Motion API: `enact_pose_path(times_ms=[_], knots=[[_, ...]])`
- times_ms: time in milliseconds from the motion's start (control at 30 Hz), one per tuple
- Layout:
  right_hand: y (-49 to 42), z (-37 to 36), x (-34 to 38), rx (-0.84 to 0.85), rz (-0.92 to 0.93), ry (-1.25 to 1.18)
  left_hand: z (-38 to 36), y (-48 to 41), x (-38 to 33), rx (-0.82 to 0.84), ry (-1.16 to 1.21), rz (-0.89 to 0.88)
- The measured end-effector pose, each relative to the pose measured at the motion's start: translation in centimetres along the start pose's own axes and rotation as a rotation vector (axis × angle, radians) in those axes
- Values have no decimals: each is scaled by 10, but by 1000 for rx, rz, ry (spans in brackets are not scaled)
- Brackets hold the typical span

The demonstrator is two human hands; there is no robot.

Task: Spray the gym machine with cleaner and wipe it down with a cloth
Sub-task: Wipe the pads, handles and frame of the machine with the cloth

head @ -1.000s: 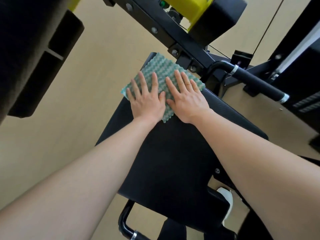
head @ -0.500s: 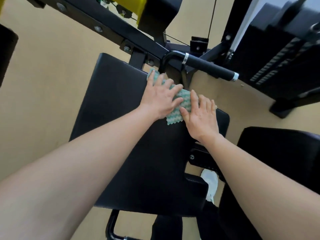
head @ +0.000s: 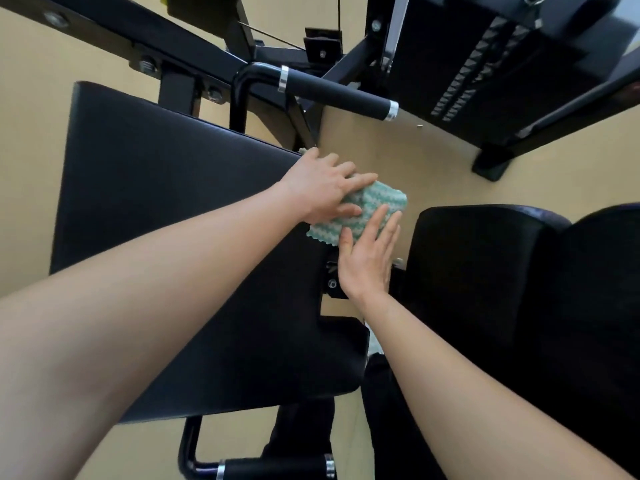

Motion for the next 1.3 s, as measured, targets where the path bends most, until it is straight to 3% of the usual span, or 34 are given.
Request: enact_pose_path(times_ms=[233,400,600,767,967,1067,1200,1300], knots=[[-21,21,27,-46,72,-21,3,31,25,-92,0,169],[-27,29,79,-84,375,302,4,73,49,-162,-18,361],[6,7,147,5,684,403,-8,149,76,-224,47,656],[50,-19,202,-32,956,504,-20,214,91,-265,92,888],[86,-38,254,20,1146,563,-46,286,89,-304,162,1182],[92,-33,246,-73,1137,520,-55,318,73,-340,280,1387],[83,-35,216,-129,1008,447,-34,294,68,-383,192,1211],[76,-45,204,-117,1007,474,-41,276,96,-280,288,1207]])
Point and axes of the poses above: each hand's wrist, its own y-axis away from the middle knuckle, its own z-axis out of the back of the hand, x = y × z, the point moved 9 cm from there along -y, towards the middle knuckle, and after that the axes turned 14 degrees about -z, right-handed, at the moved point
